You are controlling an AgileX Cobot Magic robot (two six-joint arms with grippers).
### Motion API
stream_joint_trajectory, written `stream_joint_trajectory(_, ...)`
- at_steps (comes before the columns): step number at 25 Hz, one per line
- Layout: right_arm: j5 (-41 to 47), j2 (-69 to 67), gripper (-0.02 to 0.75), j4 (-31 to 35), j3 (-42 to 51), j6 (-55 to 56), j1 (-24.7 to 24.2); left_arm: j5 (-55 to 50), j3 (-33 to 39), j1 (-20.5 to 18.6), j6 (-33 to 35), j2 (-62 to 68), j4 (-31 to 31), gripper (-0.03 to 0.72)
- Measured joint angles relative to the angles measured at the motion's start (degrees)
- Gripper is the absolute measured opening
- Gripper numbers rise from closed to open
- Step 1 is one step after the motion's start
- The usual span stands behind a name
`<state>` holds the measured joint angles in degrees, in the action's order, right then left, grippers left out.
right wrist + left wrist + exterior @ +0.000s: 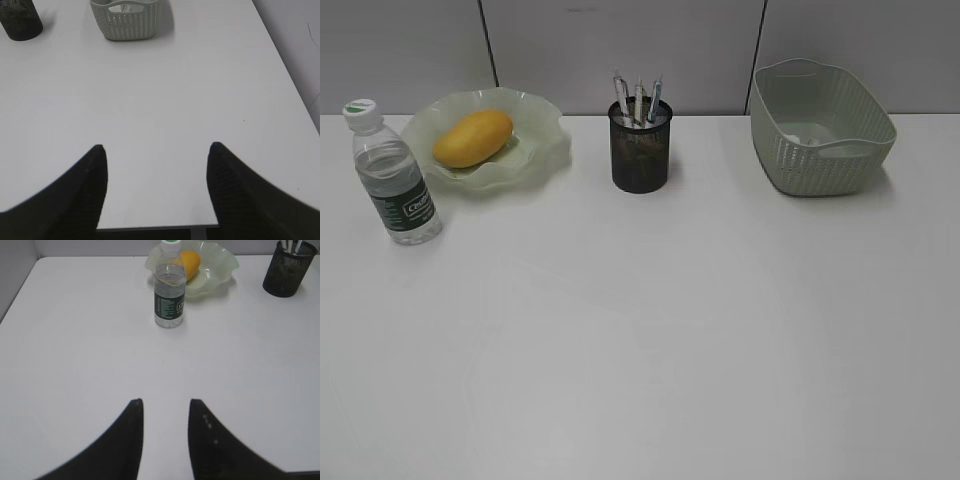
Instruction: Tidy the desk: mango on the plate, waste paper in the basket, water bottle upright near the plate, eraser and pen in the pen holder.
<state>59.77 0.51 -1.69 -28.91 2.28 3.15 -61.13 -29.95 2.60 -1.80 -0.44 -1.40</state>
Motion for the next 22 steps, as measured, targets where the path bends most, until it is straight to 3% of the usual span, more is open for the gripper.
stream_joint_trajectory(22, 0.0, 0.0, 0.498, 0.06, 0.0, -0.04, 0.0, 0.0, 0.0, 0.0, 0.2, 0.0, 0.0, 0.239)
